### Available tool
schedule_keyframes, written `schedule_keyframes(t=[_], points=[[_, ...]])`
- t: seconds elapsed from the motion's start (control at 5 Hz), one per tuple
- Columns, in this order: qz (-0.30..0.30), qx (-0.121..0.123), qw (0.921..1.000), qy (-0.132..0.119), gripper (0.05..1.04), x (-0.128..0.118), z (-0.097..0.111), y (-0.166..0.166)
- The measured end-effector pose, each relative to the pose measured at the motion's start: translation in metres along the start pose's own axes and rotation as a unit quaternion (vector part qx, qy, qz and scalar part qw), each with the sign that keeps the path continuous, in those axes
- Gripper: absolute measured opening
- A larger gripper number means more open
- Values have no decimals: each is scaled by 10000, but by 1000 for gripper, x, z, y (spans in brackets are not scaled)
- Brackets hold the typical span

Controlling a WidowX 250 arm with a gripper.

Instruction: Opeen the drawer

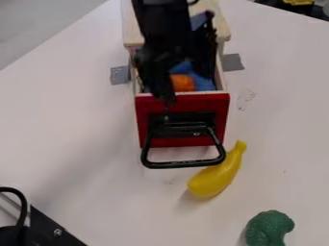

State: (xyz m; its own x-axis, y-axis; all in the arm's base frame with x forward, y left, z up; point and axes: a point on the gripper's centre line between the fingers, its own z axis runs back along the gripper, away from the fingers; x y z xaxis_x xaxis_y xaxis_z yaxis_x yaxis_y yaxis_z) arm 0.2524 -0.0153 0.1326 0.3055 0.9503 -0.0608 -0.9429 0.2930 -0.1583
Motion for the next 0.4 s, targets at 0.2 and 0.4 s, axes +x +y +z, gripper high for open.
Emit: schedule_keyframes(t=[0.2,0.4], points=[[-1011,701,9921,-250,1000,-4,0,0],[-1870,1079,9743,-644,1000,-6,-7,2]])
